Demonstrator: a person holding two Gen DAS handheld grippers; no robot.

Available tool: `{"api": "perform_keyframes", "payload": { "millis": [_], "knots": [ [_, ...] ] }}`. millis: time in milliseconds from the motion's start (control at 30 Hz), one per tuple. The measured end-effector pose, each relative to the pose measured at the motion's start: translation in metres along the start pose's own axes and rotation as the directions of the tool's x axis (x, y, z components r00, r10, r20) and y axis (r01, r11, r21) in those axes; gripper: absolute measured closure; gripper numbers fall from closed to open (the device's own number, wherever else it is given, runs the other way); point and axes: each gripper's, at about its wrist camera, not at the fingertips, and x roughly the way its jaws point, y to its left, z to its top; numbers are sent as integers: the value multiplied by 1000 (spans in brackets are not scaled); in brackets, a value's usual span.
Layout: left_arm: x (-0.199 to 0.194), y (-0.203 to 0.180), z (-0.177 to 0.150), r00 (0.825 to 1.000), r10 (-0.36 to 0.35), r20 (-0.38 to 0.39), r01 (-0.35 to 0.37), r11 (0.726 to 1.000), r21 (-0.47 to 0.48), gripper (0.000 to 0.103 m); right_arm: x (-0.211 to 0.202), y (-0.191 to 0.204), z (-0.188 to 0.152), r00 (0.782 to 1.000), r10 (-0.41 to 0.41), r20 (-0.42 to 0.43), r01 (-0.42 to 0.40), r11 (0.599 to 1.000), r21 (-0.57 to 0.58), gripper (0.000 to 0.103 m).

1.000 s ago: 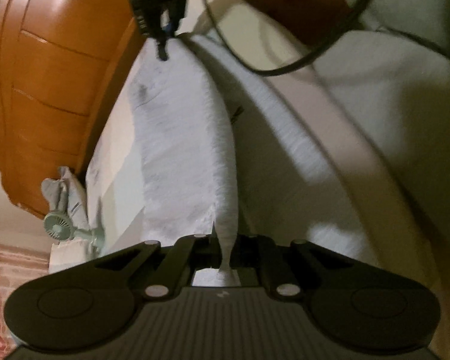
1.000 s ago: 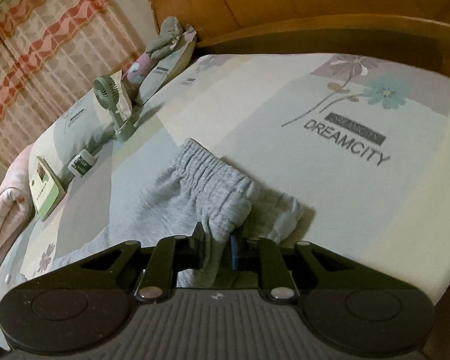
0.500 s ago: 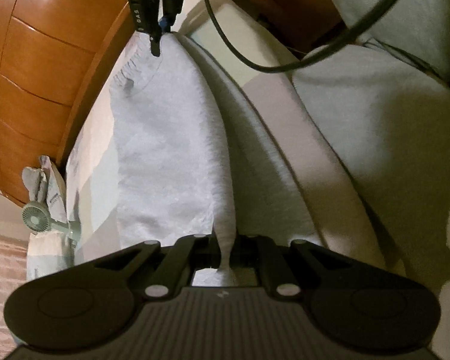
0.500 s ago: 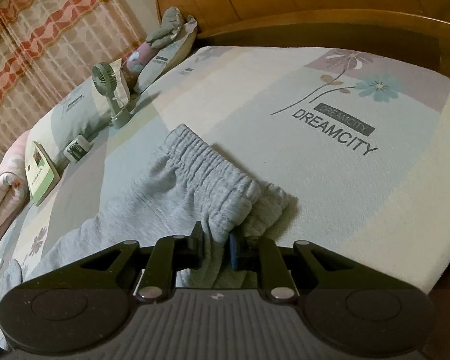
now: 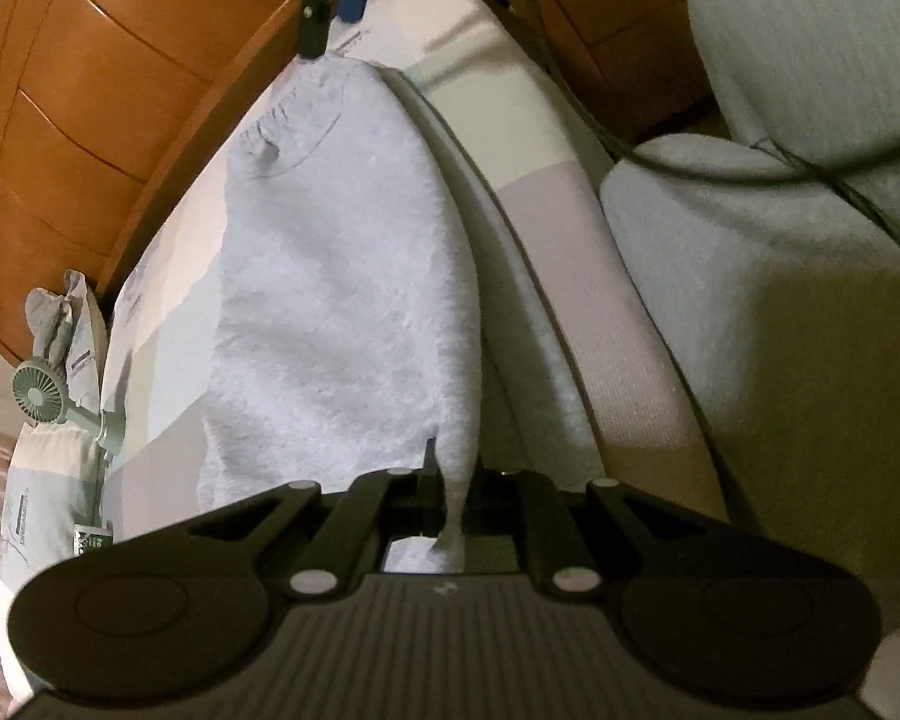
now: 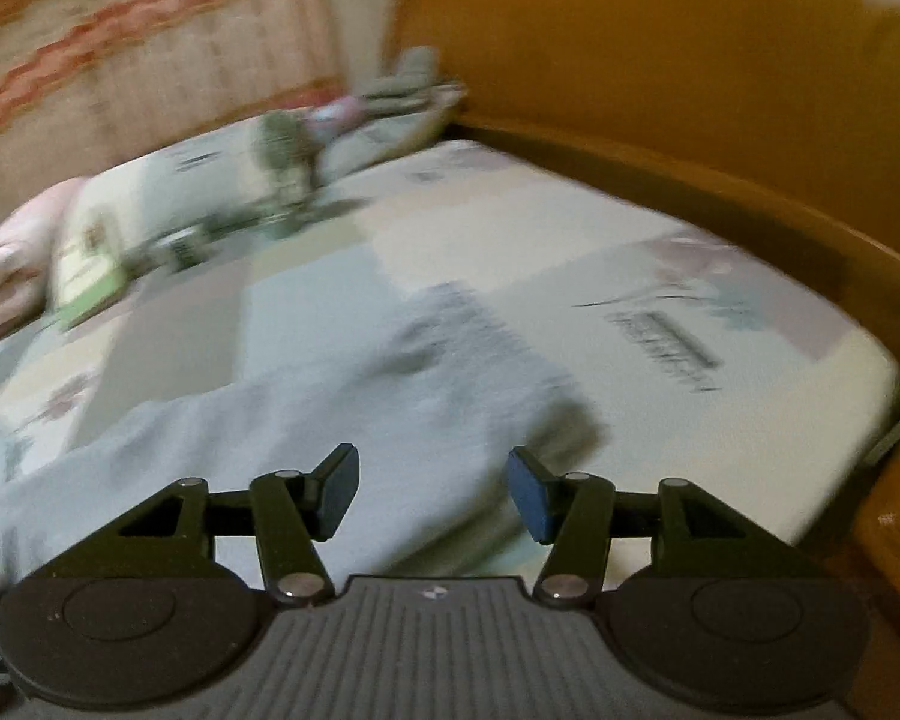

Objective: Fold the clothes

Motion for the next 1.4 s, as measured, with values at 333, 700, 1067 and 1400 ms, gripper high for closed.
{"api": "perform_keyframes", "payload": {
  "millis": [333, 700, 1067, 1400],
  "knots": [
    [-12, -7, -4, 997, -56, 50, 57, 998, -15, 93, 44, 40, -39, 988, -32, -153, -2, 976, -219, 45],
    [-64, 44, -28, 986, -53, 157, 97, 953, -288, 65, 4, 63, -33, 994, -19, -104, -9, 964, -266, 44],
    [-10, 34, -65, 995, -92, 37, 97, 844, -527, 62, 37, 113, -69, 991, -19, -134, -24, 950, -311, 25],
    [-35, 73, -88, 986, -101, 131, 163, 734, -660, 59, 34, 125, -65, 987, -53, -154, 4, 953, -304, 21]
  ]
}}
